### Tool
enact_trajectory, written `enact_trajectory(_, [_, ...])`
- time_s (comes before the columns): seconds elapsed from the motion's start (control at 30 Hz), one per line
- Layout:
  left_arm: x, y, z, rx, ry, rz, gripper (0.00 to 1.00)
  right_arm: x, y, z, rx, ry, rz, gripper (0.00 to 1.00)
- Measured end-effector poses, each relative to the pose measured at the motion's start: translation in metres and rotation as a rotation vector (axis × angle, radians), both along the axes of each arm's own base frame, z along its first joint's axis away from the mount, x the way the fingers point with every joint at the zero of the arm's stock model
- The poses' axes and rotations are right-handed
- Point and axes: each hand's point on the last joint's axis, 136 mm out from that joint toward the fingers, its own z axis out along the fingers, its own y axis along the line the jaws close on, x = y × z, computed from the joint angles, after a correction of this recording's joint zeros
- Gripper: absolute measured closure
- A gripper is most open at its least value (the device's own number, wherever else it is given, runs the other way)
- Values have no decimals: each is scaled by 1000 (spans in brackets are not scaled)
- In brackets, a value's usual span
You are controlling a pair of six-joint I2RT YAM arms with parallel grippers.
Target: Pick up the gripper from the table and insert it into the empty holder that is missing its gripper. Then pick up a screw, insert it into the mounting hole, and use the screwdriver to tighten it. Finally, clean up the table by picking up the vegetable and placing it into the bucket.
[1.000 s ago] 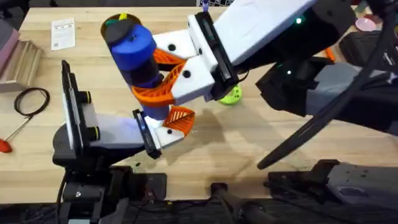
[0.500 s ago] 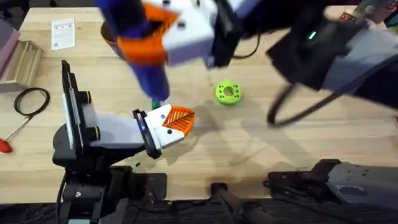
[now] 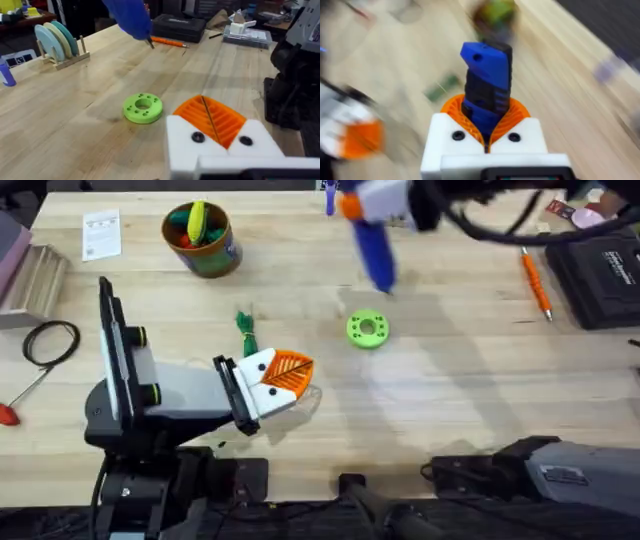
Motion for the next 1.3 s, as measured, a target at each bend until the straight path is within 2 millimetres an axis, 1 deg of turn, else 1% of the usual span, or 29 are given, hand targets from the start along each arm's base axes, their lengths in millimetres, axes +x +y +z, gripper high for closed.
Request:
enact_trajectory(0.07, [0, 0, 0, 0, 0, 0, 997, 3, -31, -27, -166, 6, -50, 982])
enact_trajectory(0.17, [0, 0, 0, 0, 0, 0, 997, 0, -68, -54, -374, -1, -50, 982])
enact_trajectory(0.27, [0, 0, 0, 0, 0, 0, 997, -6, -94, -75, -537, 1, 3, 982])
enact_trajectory(0.37, [0, 0, 0, 0, 0, 0, 997, -8, -116, -101, -673, 49, 51, 982])
enact_trajectory(0.5, [0, 0, 0, 0, 0, 0, 997, 3, -139, -142, -789, 136, 78, 982])
enact_trajectory(0.67, [0, 0, 0, 0, 0, 1, 997, 22, -160, -194, -853, 237, 86, 982])
enact_trajectory(0.73, [0, 0, 0, 0, 0, 1, 997, 26, -167, -212, -875, 269, 85, 982])
enact_trajectory(0.83, [0, 0, 0, 0, 0, 1, 997, 30, -176, -230, -897, 306, 80, 982])
enact_trajectory(0.9, [0, 0, 0, 0, 0, 1, 997, 30, -180, -236, -904, 322, 77, 975])
enact_trajectory(0.93, [0, 0, 0, 0, 0, 1, 997, 30, -181, -237, -907, 327, 76, 871])
enact_trajectory(1.1, [0, 0, 0, 0, 0, 1, 997, 32, -182, -235, -914, 321, 62, 146])
enact_trajectory(1.13, [0, 0, 0, 0, 0, 1, 997, 34, -182, -235, -911, 320, 50, 66])
enact_trajectory(1.17, [0, 0, 0, 0, 0, 1, 997, 37, -182, -235, -901, 318, 25, 48])
enact_trajectory(1.2, [0, 0, 0, 0, -1, 1, 972, 40, -180, -233, -887, 316, -1, 42])
enact_trajectory(1.23, [0, 0, 0, 1, -2, 1, 859, 42, -178, -231, -864, 317, -26, 41])
enact_trajectory(1.3, [0, 0, 0, 1, -3, 1, 560, 41, -172, -222, -814, 320, -62, 41])
